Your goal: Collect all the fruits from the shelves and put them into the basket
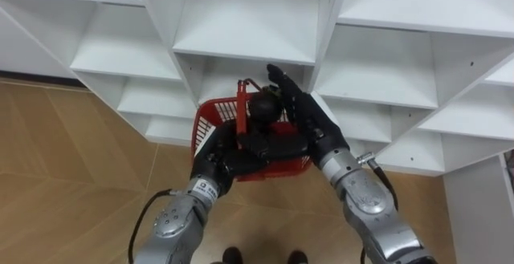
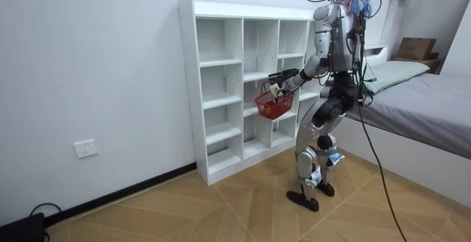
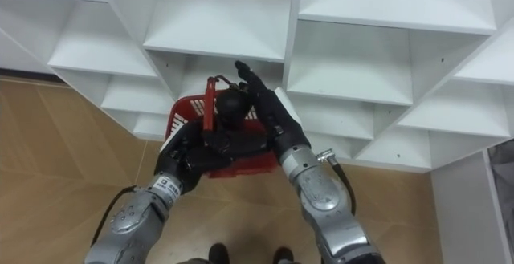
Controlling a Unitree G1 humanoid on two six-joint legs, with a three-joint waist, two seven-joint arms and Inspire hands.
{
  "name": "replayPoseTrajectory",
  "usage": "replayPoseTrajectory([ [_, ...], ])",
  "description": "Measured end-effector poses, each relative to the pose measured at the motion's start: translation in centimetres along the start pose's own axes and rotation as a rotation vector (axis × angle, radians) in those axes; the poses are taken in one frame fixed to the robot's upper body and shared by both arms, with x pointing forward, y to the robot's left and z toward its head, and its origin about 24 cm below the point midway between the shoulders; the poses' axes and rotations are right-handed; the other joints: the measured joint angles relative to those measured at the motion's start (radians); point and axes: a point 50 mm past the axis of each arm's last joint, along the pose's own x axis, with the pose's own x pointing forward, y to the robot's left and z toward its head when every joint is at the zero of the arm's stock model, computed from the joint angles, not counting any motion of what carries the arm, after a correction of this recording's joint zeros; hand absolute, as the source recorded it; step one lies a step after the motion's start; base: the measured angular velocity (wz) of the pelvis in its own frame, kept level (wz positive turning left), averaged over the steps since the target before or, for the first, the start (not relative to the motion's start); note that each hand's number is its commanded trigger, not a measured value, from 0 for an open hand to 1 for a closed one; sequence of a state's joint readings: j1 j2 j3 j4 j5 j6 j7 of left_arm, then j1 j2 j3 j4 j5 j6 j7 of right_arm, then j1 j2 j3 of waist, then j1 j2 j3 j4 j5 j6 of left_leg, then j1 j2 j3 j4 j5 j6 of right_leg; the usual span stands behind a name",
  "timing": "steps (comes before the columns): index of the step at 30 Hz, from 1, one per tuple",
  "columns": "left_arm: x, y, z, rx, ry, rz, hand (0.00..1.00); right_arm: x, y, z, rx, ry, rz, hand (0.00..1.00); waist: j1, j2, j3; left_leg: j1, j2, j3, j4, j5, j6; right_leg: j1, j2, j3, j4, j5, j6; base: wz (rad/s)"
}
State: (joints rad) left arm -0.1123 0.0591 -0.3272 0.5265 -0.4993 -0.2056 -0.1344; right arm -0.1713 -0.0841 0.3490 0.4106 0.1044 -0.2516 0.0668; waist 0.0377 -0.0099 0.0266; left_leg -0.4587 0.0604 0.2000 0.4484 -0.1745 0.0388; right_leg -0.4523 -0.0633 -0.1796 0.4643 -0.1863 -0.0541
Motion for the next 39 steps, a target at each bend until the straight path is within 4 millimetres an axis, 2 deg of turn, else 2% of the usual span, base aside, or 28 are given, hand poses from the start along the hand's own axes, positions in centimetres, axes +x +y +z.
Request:
replayPoseTrajectory([
  [7, 0.1, -0.1, 0.1, 0.025, -0.008, -0.004, 1.0, 0.0, -0.4, 0.4, -0.047, -0.019, -0.007, 0.0, 0.026, 0.012, -0.0072, -0.003, 0.006, 0.001, -0.004, 0.0, 0.0, 0.0, 0.011, 0.006, -0.019, 0.014, 0.0, -0.04],
  [16, 0.0, 0.1, 0.3, 0.08, -0.012, -0.006, 1.0, 0.1, -0.3, 1.2, -0.072, -0.056, 0.002, 0.0, 0.047, 0.013, -0.0068, -0.001, 0.005, 0.001, -0.008, 0.0, -0.001, 0.0, 0.01, 0.007, -0.02, 0.013, 0.0, 0.0],
  [25, -0.2, 0.7, 0.4, 0.175, -0.007, -0.008, 1.0, -0.1, -0.9, 1.0, -0.105, -0.047, 0.0, 0.0, 0.048, 0.015, -0.0055, -0.001, 0.003, 0.001, -0.019, 0.001, -0.001, 0.001, 0.01, 0.006, -0.032, 0.014, 0.001, 0.0],
  [39, -0.3, 0.8, 0.7, 0.183, -0.03, 0.008, 1.0, -0.2, -1.2, 1.0, -0.117, -0.047, -0.017, 0.0, 0.04, 0.013, -0.0041, 0.0, -0.004, 0.001, -0.035, 0.001, -0.001, -0.001, 0.007, 0.007, -0.036, 0.011, 0.005, 0.0],
])
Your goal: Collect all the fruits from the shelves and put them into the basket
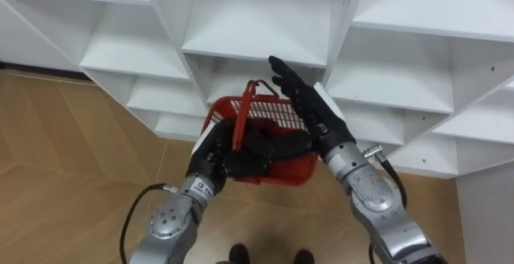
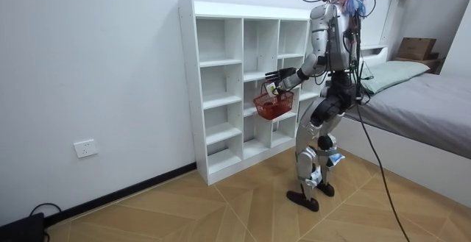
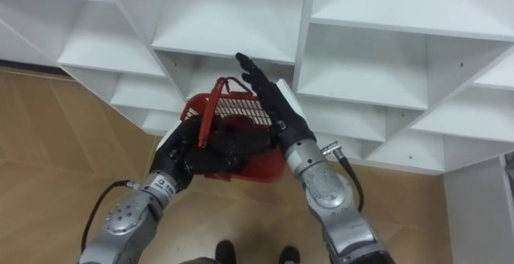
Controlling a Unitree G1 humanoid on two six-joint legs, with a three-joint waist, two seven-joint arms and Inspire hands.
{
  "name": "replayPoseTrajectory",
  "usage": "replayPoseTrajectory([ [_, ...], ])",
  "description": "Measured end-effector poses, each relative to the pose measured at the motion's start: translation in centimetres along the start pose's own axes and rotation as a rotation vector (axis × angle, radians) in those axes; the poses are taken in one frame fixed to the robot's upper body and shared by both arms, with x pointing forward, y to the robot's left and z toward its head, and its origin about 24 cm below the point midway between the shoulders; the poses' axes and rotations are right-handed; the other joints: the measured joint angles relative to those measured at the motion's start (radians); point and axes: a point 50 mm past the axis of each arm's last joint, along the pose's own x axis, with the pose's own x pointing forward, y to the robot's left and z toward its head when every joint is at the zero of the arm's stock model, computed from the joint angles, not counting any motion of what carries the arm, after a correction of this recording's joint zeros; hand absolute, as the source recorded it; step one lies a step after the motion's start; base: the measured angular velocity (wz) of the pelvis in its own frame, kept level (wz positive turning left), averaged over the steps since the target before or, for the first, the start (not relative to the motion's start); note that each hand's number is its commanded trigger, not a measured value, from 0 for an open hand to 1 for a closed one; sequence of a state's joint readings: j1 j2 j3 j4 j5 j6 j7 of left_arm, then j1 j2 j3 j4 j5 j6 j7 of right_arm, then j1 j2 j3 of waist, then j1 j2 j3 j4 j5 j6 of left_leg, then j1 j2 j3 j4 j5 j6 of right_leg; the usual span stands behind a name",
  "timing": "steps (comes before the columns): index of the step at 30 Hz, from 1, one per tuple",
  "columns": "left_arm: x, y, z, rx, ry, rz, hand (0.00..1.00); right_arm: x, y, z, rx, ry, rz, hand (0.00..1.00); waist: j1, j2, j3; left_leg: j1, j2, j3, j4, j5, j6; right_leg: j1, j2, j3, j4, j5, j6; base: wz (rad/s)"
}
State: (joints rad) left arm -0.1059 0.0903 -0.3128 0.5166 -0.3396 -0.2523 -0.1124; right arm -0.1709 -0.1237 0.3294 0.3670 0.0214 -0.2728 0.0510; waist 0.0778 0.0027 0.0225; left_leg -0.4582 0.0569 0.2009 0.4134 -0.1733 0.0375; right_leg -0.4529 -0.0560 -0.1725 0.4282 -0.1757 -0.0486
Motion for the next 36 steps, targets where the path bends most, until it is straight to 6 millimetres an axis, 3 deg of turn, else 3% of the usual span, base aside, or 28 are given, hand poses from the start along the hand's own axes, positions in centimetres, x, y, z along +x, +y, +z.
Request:
replayPoseTrajectory([
  [6, -0.2, 0.4, -0.1, 0.017, 0.0, 0.01, 1.0, -0.4, 0.0, -0.3, -0.008, 0.006, -0.016, 0.0, -0.005, -0.014, 0.0088, 0.027, 0.002, 0.0, -0.004, -0.001, -0.002, 0.029, 0.005, 0.004, -0.016, 0.0, 0.0, -0.01],
  [11, -1.3, 1.7, -1.3, 0.039, 0.05, 0.066, 1.0, -1.7, -0.2, -1.7, 0.009, 0.063, -0.038, 0.0, -0.019, -0.016, 0.0098, 0.081, -0.002, 0.0, -0.024, -0.005, -0.002, 0.081, 0.005, 0.005, -0.034, -0.002, 0.004, -0.01],
  [19, -5.9, 4.3, -6.2, 0.096, 0.268, 0.178, 1.0, -6.3, -2.0, -5.4, 0.022, 0.231, -0.184, 0.0, -0.031, -0.018, 0.0083, 0.2, -0.015, 0.0, -0.099, -0.001, -0.009, 0.191, 0.008, 0.008, -0.094, -0.005, 0.01, -0.01],
  [23, -8.4, 5.2, -7.8, 0.126, 0.344, 0.239, 1.0, -8.6, -2.0, -6.8, 0.038, 0.303, -0.234, 0.0, -0.048, -0.025, -0.0005, 0.243, -0.017, -0.001, -0.126, -0.002, -0.012, 0.242, 0.014, 0.005, -0.131, -0.003, 0.015, 0.0],
  [24, -9.2, 5.4, -8.2, 0.137, 0.365, 0.259, 1.0, -9.5, -2.0, -7.3, 0.031, 0.327, -0.252, 0.0, -0.049, -0.029, -0.0066, 0.252, -0.016, -0.001, -0.129, -0.003, -0.014, 0.256, 0.016, 0.005, -0.141, -0.001, 0.016, 0.0],
  [29, -12.2, 6.3, -9.6, 0.118, 0.428, 0.365, 1.0, -12.7, -2.1, -9.1, 0.043, 0.423, -0.343, 0.0, -0.055, -0.029, -0.0106, 0.343, -0.021, -0.009, -0.172, -0.009, -0.019, 0.342, 0.022, 0.007, -0.193, 0.0, 0.02, -0.01],
  [31, -14.0, 6.5, -10.8, 0.105, 0.482, 0.415, 1.0, -15.0, -2.1, -10.7, 0.05, 0.521, -0.377, 0.0, -0.051, -0.024, -0.023, 0.397, -0.025, -0.009, -0.197, -0.011, -0.022, 0.391, 0.023, 0.01, -0.215, -0.003, 0.024, -0.05],
  [33, -15.0, 6.6, -11.5, 0.097, 0.525, 0.433, 1.0, -16.1, -2.3, -11.7, 0.051, 0.584, -0.405, 0.0, -0.051, -0.02, -0.0282, 0.425, -0.028, -0.009, -0.216, -0.01, -0.022, 0.41, 0.024, 0.019, -0.222, -0.004, 0.025, -0.14],
  [36, -16.0, 6.9, -12.2, 0.086, 0.569, 0.467, 1.0, -18.1, -2.2, -13.3, 0.058, 0.691, -0.432, 0.0, -0.051, -0.022, -0.0271, 0.479, -0.033, -0.009, -0.237, -0.011, -0.023, 0.46, 0.026, 0.023, -0.232, -0.005, 0.028, -0.07],
])
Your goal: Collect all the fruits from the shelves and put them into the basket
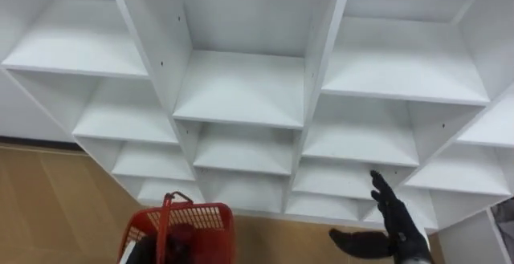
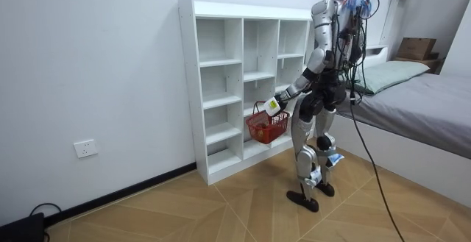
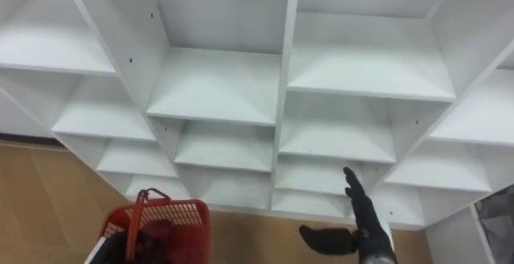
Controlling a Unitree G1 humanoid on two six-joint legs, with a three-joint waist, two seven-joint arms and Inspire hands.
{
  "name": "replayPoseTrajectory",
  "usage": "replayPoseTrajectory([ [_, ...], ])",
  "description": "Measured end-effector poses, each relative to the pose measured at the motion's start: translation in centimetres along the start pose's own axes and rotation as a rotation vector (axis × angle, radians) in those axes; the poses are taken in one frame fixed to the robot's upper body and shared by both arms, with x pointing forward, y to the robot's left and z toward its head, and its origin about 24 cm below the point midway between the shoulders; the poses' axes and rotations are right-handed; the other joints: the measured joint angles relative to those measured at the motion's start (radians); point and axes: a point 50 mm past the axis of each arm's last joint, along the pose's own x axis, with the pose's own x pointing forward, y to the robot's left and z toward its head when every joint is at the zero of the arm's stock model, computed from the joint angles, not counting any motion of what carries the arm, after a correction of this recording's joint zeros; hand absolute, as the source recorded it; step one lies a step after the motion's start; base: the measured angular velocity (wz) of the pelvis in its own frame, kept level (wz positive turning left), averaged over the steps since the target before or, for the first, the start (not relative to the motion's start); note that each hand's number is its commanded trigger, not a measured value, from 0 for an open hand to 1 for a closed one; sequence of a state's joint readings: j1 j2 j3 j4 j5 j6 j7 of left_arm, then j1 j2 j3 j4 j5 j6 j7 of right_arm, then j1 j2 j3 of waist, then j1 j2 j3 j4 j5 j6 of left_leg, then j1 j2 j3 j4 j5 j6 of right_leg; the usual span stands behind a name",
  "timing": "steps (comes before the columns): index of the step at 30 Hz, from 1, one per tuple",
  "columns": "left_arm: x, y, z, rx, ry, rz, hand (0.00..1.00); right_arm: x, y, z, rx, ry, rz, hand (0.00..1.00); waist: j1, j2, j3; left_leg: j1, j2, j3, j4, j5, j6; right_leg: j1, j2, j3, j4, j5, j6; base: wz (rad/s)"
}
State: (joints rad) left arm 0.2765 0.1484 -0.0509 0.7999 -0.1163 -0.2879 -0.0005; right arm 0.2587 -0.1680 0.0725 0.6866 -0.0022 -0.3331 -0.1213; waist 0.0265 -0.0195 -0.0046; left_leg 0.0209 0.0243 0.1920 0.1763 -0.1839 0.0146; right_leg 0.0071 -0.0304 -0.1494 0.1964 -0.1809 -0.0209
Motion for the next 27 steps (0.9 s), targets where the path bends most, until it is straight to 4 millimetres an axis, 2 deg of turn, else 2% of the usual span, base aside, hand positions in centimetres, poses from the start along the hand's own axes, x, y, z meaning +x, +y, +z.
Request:
replayPoseTrajectory([
  [2, -0.2, 0.2, -0.9, 0.001, 0.039, 0.024, 1.0, -0.4, -0.2, -1.6, 0.015, 0.075, -0.018, 0.0, -0.002, -0.001, 0.0008, 0.022, -0.002, -0.004, -0.008, 0.0, 0.0, 0.024, -0.001, -0.005, -0.012, -0.002, 0.003, 0.04],
  [6, -0.4, 0.4, -1.5, -0.002, 0.065, 0.034, 1.0, -1.1, -0.3, -3.6, 0.067, 0.17, -0.045, 0.0, -0.017, -0.006, 0.0036, 0.027, -0.004, -0.01, -0.01, -0.001, 0.0, 0.038, -0.002, -0.007, -0.014, -0.001, 0.005, 0.07],
  [7, -0.4, 0.5, -1.7, -0.003, 0.079, 0.039, 1.0, -1.3, -0.4, -4.4, 0.074, 0.213, -0.049, 0.0, -0.02, -0.003, 0.0066, 0.031, -0.004, -0.012, -0.01, -0.001, 0.0, 0.044, -0.002, -0.008, -0.022, 0.0, 0.006, 0.07],
  [15, -1.0, 1.3, -4.2, -0.033, 0.224, 0.087, 1.0, -3.8, -0.3, -9.1, 0.152, 0.514, -0.068, 0.0, -0.019, 0.004, 0.0074, 0.039, -0.004, -0.008, -0.017, -0.003, -0.001, 0.049, 0.003, 0.003, -0.029, 0.0, 0.006, -0.02],
  [21, -1.4, 1.9, -5.0, -0.079, 0.275, 0.145, 1.0, -5.0, -0.2, -10.5, 0.24, 0.624, -0.066, 0.0, -0.02, 0.008, 0.0085, 0.044, -0.006, -0.004, -0.018, -0.007, -0.004, 0.049, 0.007, 0.014, -0.03, 0.0, 0.006, -0.05],
  [27, -1.1, 1.9, -5.0, -0.069, 0.309, 0.138, 1.0, -5.2, -0.3, -11.1, 0.289, 0.706, -0.045, 0.0, -0.022, 0.006, 0.0092, 0.054, -0.006, -0.004, -0.019, -0.008, -0.005, 0.05, 0.015, 0.029, -0.031, 0.0, 0.005, -0.05],
])
